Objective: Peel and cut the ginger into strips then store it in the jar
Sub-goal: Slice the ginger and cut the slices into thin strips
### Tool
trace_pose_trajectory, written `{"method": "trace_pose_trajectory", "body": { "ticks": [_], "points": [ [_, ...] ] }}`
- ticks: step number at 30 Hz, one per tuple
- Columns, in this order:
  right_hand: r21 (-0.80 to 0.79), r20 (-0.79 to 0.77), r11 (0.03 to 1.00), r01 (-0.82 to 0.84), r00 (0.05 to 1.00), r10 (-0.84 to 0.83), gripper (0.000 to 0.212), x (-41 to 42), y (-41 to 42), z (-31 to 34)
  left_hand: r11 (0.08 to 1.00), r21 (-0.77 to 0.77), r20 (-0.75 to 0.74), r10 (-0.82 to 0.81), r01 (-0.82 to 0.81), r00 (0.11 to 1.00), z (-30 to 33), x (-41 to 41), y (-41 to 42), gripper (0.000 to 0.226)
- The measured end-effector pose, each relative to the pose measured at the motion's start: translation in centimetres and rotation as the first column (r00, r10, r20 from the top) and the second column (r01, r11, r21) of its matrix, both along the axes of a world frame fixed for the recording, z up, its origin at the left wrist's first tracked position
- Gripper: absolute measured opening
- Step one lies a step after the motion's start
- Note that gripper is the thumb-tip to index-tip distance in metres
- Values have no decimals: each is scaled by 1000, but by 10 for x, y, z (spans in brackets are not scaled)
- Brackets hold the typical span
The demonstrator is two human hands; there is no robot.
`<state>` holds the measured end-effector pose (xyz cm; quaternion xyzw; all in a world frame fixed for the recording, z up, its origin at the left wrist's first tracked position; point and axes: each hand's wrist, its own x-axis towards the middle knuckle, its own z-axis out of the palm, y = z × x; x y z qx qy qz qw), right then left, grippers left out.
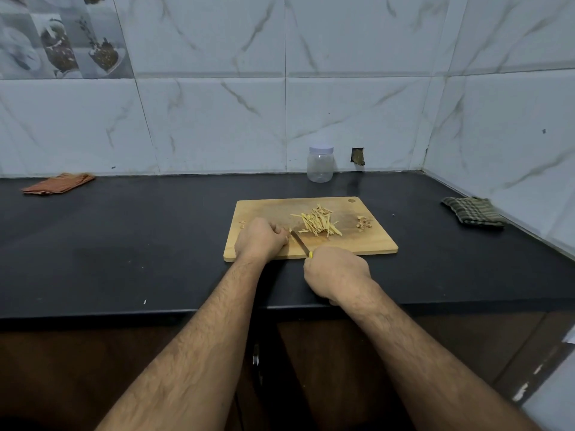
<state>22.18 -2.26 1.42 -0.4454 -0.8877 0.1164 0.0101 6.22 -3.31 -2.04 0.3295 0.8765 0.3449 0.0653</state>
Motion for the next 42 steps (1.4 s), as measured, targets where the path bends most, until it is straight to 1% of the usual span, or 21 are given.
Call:
{"method": "trace_pose_trajectory", "body": {
  "ticks": [2,5,10,13,15,17,19,20,21,23,25,27,29,31,34,37,42],
  "points": [
    [2,-1,1000,-11,1000,11,25,-1,0,-2,999,38,-9,21,-21,1000,-1,1,-4,26],
    [27,25,1000,-15,1000,14,27,-3,3,-3,992,111,-11,66,-64,998,0,6,-11,21],
    [37,45,997,68,997,-69,17,-8,24,3,960,261,-15,112,-104,994,-4,14,-17,16],
    [12,20,996,83,996,-84,19,-8,32,4,946,303,-12,122,-112,992,-6,14,-18,15],
    [-61,-4,993,97,995,-97,24,-10,34,5,936,331,-1,127,-119,992,-6,14,-17,15],
    [-209,-48,971,115,991,-127,27,-12,38,3,928,348,10,135,-130,991,-5,15,-18,15],
    [-403,-145,908,114,972,-186,28,-11,44,1,923,357,20,146,-143,989,-4,16,-19,14],
    [-472,-180,875,108,960,-215,29,-8,44,1,921,361,24,151,-149,988,-4,16,-19,14],
    [-522,-209,847,102,947,-243,31,-4,44,1,919,364,26,155,-154,988,-4,15,-19,14],
    [-561,-228,822,96,937,-265,24,3,42,2,918,364,21,159,-156,987,-4,14,-19,14],
    [-531,-208,843,88,951,-230,18,5,42,5,921,357,3,163,-153,987,-4,14,-18,14],
    [-445,-163,894,56,976,-142,21,1,44,7,923,352,-10,167,-153,986,-5,13,-17,14],
    [-338,-149,940,38,984,-93,26,-6,43,6,930,328,-11,179,-165,984,-4,10,-17,16],
    [-198,-143,979,37,987,-67,27,-12,39,3,947,271,-44,193,-174,980,-3,4,-18,20],
    [-31,-185,999,41,982,-46,25,-23,36,-2,970,184,-111,179,-157,978,1,-6,-19,24],
    [20,-272,1000,17,962,-11,33,-32,35,-7,987,106,-137,132,-118,982,4,-17,-17,26],
    [66,-377,998,-14,925,38,33,-32,41,-24,999,-4,-111,34,-35,993,8,-28,-10,33]
  ]
}}
